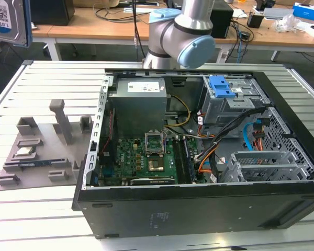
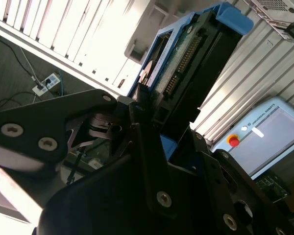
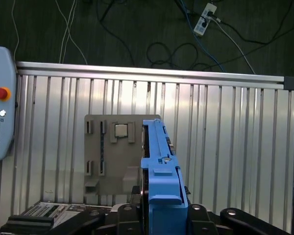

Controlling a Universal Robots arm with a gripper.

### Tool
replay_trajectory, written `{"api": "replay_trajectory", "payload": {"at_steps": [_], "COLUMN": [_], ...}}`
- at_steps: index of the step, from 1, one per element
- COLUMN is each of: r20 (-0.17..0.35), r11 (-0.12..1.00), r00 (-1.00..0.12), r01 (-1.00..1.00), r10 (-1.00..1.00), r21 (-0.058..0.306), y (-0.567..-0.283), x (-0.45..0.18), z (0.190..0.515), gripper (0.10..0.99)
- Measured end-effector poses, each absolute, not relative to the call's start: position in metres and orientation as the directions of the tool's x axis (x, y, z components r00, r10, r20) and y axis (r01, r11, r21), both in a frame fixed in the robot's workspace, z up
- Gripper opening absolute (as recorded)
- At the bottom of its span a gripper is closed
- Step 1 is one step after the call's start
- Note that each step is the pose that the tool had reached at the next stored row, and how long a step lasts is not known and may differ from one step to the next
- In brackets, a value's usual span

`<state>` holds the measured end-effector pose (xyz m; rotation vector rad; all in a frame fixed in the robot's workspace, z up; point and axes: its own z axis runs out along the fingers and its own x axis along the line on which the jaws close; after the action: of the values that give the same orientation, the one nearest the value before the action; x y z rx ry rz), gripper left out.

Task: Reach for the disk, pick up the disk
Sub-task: 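Pick up the disk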

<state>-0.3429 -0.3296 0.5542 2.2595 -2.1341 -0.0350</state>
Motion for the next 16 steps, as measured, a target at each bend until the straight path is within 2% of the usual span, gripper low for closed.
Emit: {"api": "replay_trajectory", "payload": {"at_steps": [16], "r20": [0.006], "r11": [-0.057], "r00": [0.057], "r01": [-0.998], "r10": [-0.998], "r21": [0.041], "y": [-0.329], "x": [-0.277], "z": [0.554], "gripper": [0.365]}}
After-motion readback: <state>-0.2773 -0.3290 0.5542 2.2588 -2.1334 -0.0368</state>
